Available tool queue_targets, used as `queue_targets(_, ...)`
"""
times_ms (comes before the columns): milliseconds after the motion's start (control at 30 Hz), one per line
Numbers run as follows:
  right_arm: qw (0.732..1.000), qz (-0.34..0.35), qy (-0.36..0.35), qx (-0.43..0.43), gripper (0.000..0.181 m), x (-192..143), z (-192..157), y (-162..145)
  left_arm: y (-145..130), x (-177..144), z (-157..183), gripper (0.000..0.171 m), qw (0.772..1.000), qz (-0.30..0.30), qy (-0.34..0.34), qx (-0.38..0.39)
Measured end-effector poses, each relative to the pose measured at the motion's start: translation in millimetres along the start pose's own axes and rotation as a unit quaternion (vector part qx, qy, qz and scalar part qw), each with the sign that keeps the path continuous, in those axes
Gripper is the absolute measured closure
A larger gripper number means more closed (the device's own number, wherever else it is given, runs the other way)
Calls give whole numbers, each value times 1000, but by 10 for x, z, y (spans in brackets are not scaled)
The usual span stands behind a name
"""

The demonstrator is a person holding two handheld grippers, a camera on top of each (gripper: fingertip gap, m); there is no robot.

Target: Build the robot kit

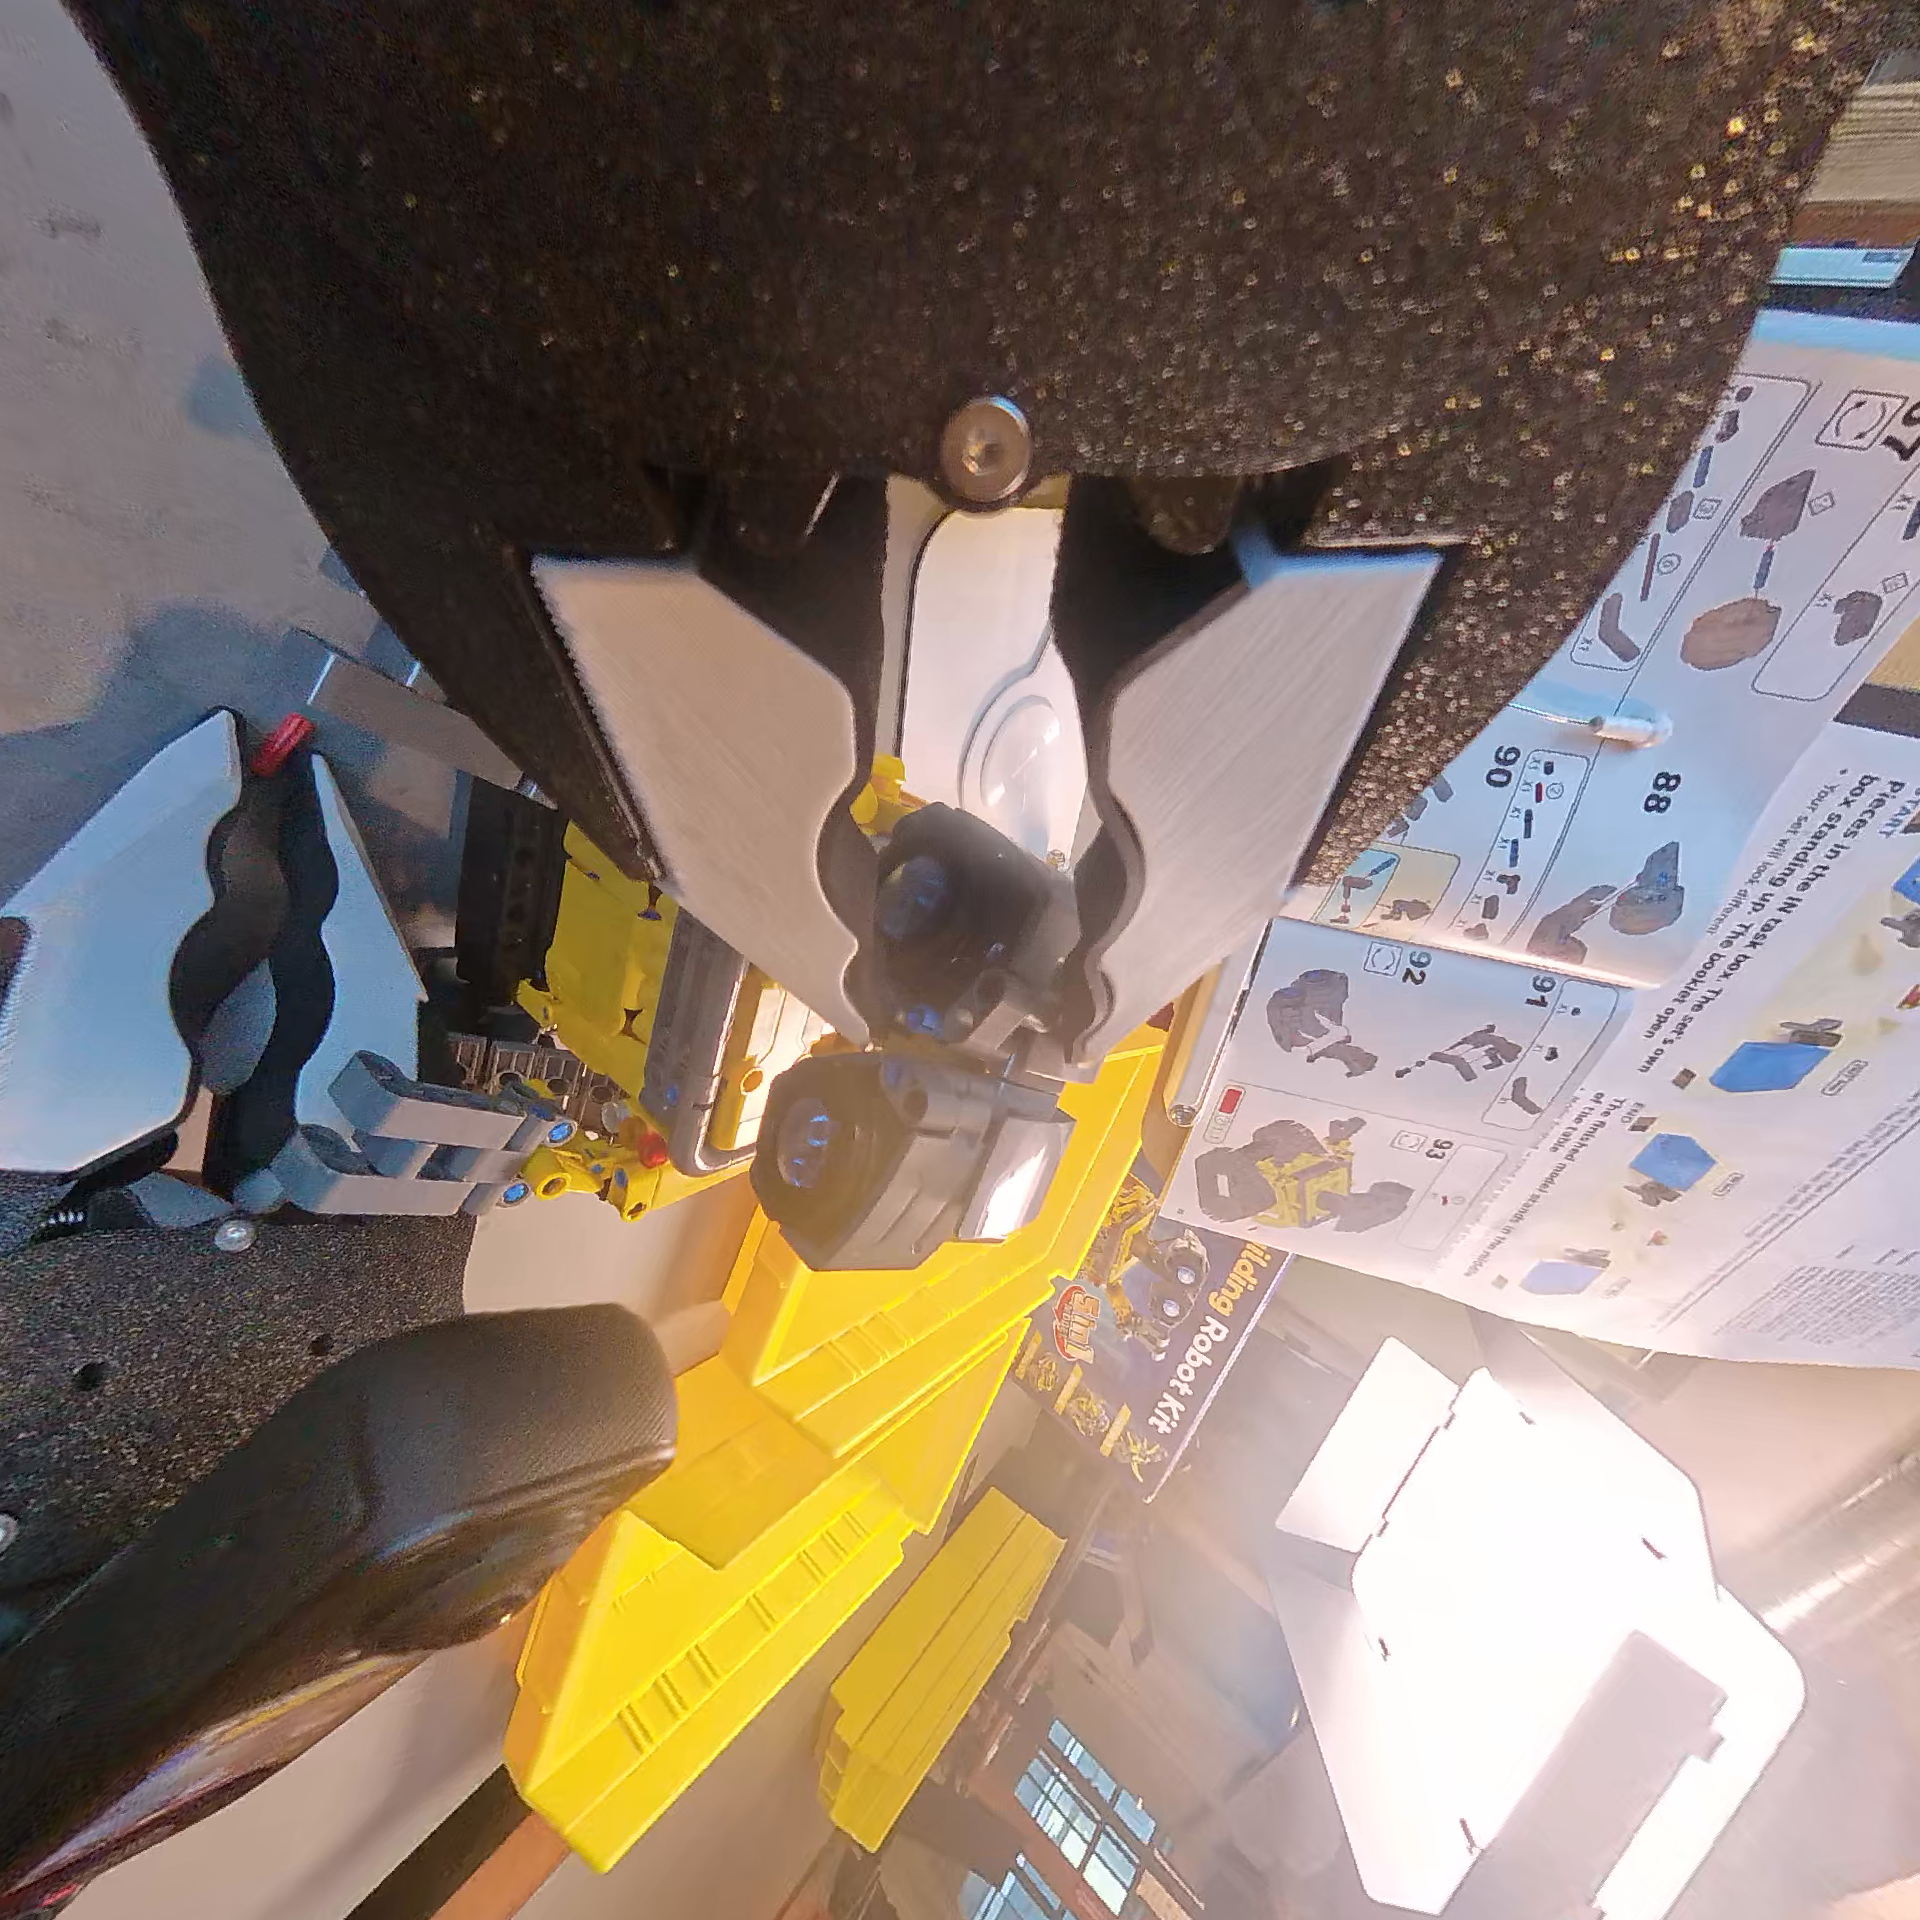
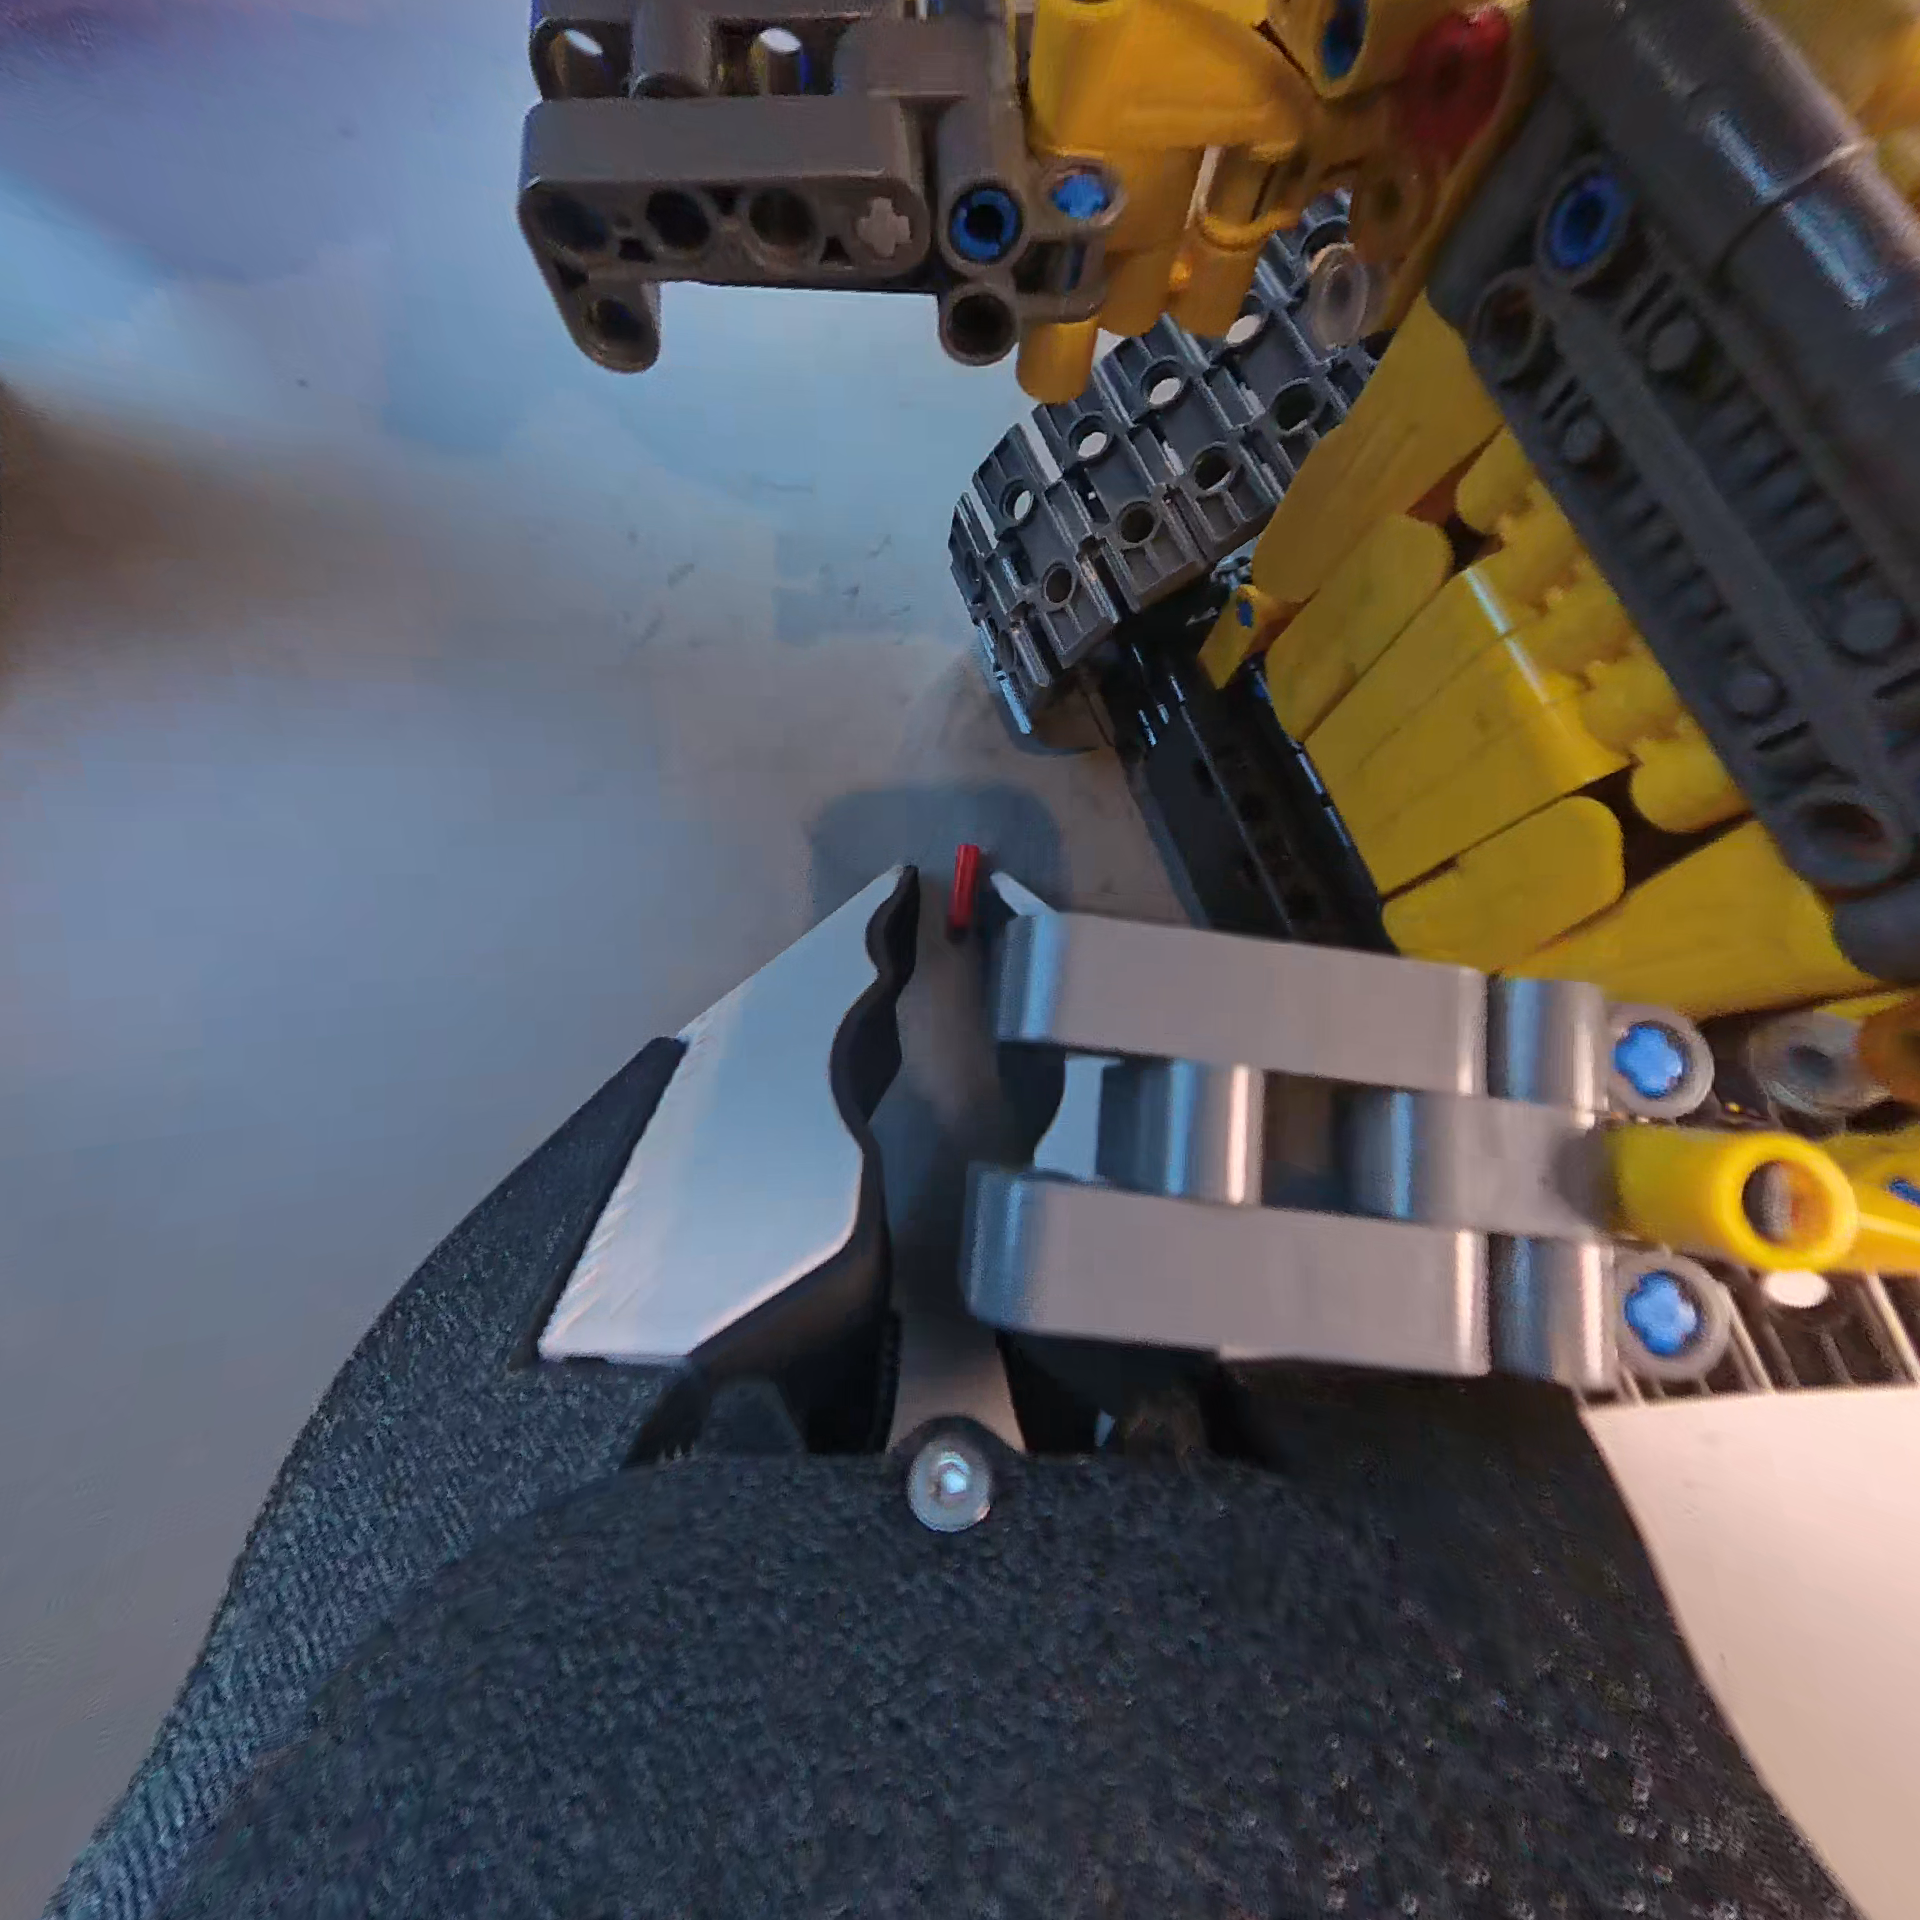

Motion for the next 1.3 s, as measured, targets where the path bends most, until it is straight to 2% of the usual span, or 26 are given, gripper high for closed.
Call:
queue_targets(33,1000,-4,5,6,170,2,2,0,-1,-3,3,139,1000,0,0,0)
queue_targets(133,1000,-3,15,9,177,-3,15,-11,-3,-6,8,139,1000,2,0,0)
queue_targets(267,1000,5,19,-12,178,-103,-6,-95,-1,-5,12,140,1000,4,-1,-1)
queue_targets(467,996,64,69,1,178,-585,45,-285,4,-1,15,140,1000,6,-1,-3)
queue_targets(600,989,124,84,13,178,-1028,336,-198,1,-6,17,140,1000,7,-1,-5)
queue_targets(733,981,188,41,34,178,-1269,934,124,-1,-7,16,140,1000,11,-2,-10)
queue_targets(833,978,204,18,42,178,-1090,1373,332,-4,-14,21,140,1000,11,-2,-12)
queue_targets(1000,973,217,-7,75,178,-504,1864,547,3,-13,33,140,1000,5,3,-13)
queue_targets(1133,984,175,-28,27,178,-113,1963,491,15,-7,37,140,1000,-1,5,-15)
queue_targets(1300,982,182,40,-4,178,7,1819,463,19,-15,47,140,999,17,2,-27)
Point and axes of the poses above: each gripper's, where its closed fingertips meet, x out along the fingers, y out of its top, z = x × y across the jaws, the point moved 5 cm from there along -x, back along the fingers, and after that the axes turned 13 degrees about -y, right-handed, at the moved point
